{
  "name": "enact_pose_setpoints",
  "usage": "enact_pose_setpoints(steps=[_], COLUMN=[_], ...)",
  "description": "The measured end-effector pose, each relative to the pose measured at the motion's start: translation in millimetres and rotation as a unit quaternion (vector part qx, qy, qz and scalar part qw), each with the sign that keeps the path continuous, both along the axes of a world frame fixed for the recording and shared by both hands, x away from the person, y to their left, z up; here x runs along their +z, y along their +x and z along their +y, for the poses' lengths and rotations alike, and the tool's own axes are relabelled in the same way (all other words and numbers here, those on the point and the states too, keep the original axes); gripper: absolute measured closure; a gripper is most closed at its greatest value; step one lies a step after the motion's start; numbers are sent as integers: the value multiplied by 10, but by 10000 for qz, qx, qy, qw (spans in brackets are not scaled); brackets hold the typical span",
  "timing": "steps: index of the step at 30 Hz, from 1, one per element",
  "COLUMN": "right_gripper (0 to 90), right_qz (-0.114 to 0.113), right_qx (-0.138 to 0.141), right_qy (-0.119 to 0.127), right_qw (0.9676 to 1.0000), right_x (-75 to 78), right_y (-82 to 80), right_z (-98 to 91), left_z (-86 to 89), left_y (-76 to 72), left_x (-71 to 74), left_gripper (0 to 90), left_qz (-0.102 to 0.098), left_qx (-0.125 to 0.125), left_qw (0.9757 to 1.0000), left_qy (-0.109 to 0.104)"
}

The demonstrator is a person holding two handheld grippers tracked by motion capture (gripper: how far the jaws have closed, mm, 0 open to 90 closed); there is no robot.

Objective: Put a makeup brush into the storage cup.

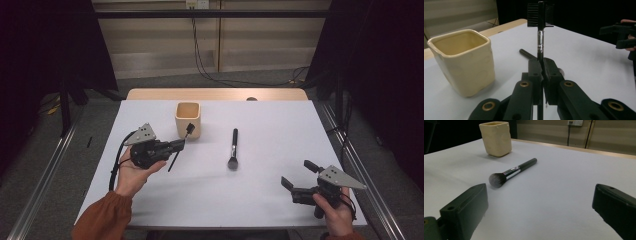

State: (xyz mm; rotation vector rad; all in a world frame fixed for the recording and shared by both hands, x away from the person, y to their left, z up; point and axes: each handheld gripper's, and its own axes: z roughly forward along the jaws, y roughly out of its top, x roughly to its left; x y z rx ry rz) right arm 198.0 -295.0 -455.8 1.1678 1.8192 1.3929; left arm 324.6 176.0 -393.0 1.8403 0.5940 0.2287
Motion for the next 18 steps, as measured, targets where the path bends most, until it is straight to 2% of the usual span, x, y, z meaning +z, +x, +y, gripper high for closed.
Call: enact_pose_setpoints(steps=[7, 12, 16, 18], right_gripper=[1, 0, 1, 0], right_qz=[-2, 7, 12, 24], right_qx=[6, 7, 16, 17], right_qy=[9, 17, 8, 12], right_qw=[10000, 10000, 10000, 10000], right_x=[1, -1, -2, -3], right_y=[1, 5, 6, 5], right_z=[2, 2, 1, 1], left_z=[-6, -20, -56, -64], left_y=[78, 153, 197, 215], left_x=[58, 133, 169, 180], left_gripper=[858, 858, 858, 858], left_qz=[1, 11, -81, -52], left_qx=[98, 292, 263, 264], left_qw=[9999, 9996, 9996, 9996], left_qy=[-69, -5, 42, 46])
